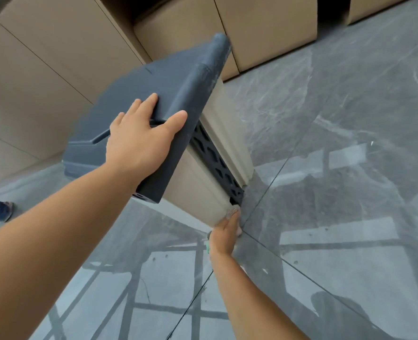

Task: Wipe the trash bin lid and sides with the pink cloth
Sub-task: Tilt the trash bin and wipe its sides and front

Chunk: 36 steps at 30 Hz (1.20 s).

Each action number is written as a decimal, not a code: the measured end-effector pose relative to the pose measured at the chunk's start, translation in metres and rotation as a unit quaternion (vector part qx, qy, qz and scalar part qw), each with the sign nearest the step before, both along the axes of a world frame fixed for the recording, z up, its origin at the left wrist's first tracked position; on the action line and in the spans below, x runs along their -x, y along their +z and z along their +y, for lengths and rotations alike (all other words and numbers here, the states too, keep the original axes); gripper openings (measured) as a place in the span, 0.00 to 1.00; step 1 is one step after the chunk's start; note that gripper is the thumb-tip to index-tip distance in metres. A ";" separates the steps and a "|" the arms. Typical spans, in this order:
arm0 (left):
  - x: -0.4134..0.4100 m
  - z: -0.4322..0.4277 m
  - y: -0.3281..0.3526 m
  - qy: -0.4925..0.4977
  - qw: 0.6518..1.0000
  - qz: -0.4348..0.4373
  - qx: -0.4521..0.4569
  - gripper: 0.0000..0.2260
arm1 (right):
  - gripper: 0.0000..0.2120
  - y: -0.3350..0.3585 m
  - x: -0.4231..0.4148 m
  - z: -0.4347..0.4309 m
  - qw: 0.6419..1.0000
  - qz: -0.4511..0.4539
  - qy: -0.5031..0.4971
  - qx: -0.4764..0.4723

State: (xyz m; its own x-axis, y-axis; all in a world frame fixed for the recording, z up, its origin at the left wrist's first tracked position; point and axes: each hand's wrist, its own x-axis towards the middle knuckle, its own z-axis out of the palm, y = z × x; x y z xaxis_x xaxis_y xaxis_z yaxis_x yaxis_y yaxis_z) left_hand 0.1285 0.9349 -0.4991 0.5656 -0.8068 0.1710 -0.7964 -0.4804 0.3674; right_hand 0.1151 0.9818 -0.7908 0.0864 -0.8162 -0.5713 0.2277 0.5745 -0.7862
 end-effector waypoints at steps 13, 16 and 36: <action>0.000 0.000 0.004 0.006 1.000 0.016 0.000 0.32 | 0.41 0.099 0.012 0.004 0.826 0.094 0.102 0.547; 0.002 0.001 0.003 0.002 1.000 0.008 0.009 0.28 | 0.51 0.090 0.021 -0.022 0.825 0.100 0.184 0.525; 0.011 -0.055 0.022 0.079 0.984 0.134 0.093 0.08 | 0.52 0.086 0.068 -0.118 0.803 0.043 0.299 0.514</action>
